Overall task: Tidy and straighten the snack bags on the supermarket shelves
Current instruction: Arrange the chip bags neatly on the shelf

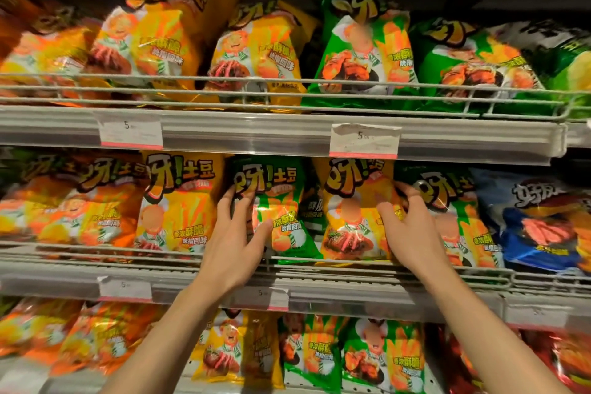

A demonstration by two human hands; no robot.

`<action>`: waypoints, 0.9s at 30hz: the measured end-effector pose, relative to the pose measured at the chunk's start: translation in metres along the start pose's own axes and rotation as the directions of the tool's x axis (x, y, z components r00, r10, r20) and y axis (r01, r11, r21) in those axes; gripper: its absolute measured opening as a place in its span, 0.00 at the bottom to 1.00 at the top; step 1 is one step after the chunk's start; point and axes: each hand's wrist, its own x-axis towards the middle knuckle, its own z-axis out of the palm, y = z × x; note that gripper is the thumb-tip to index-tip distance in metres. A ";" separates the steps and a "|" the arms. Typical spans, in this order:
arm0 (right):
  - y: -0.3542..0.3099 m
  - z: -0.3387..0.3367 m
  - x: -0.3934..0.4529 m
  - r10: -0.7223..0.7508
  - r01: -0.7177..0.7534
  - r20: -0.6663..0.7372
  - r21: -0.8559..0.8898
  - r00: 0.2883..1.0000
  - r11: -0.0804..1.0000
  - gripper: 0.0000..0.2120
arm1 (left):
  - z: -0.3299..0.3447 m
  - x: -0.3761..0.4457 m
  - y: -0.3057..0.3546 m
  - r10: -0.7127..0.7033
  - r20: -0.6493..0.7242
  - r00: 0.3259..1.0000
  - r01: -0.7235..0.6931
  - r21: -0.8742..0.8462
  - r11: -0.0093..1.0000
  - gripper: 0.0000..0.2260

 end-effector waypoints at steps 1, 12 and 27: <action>0.000 0.001 0.001 -0.002 0.002 -0.005 0.009 1.000 1.000 0.24 | 0.000 0.000 0.000 -0.004 0.001 1.000 0.004 0.008 1.000 0.30; 0.007 -0.001 0.005 0.010 -0.006 -0.033 0.114 0.999 0.994 0.22 | 0.004 0.002 0.000 0.017 -0.026 1.000 -0.015 0.048 0.999 0.28; 0.014 0.019 -0.002 -0.122 0.105 -0.034 -0.319 0.992 0.942 0.25 | -0.001 0.002 0.005 -0.008 -0.015 1.000 0.007 -0.038 0.999 0.32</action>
